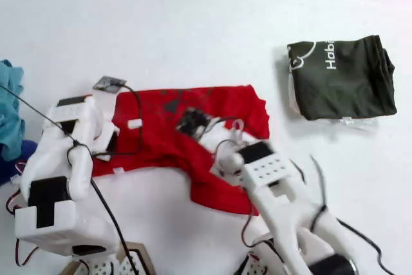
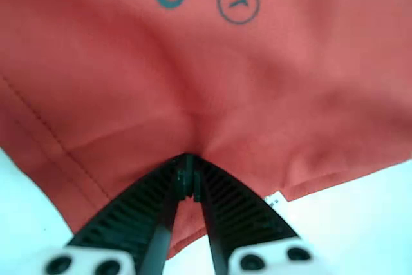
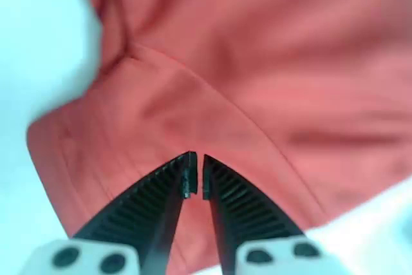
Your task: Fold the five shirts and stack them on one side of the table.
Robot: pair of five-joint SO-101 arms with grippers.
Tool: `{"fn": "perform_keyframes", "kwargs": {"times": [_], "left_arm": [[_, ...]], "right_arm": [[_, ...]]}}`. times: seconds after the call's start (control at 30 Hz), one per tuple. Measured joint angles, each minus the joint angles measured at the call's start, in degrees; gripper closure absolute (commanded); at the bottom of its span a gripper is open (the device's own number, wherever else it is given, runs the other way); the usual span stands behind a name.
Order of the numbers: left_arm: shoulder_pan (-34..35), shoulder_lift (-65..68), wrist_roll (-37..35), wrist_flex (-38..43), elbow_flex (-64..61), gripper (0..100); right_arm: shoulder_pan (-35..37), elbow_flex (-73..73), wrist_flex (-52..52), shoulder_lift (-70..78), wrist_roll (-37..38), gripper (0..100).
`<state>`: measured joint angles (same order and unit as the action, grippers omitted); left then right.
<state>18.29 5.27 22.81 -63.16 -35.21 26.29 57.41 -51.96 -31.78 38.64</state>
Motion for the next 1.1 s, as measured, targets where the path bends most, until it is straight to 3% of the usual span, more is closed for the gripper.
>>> {"fn": "perform_keyframes", "kwargs": {"times": [0.17,0.3,0.43,0.9,1.1], "left_arm": [[0.0,0.0,0.0,0.0,0.0,97],[0.0,0.0,0.0,0.18,0.0,97],[0.0,0.0,0.0,0.26,0.0,97],[0.0,0.0,0.0,0.26,0.0,97],[0.0,0.0,0.0,0.26,-0.09,97]], "right_arm": [[0.97,-0.62,-12.48,-9.85,0.79,85.1],[6.68,2.46,-13.71,-11.25,1.05,84.8],[11.08,6.42,-11.43,-10.29,1.05,84.7],[12.04,6.95,-2.64,2.29,0.88,79.7],[11.96,6.86,1.49,6.42,0.88,91.6]]}}
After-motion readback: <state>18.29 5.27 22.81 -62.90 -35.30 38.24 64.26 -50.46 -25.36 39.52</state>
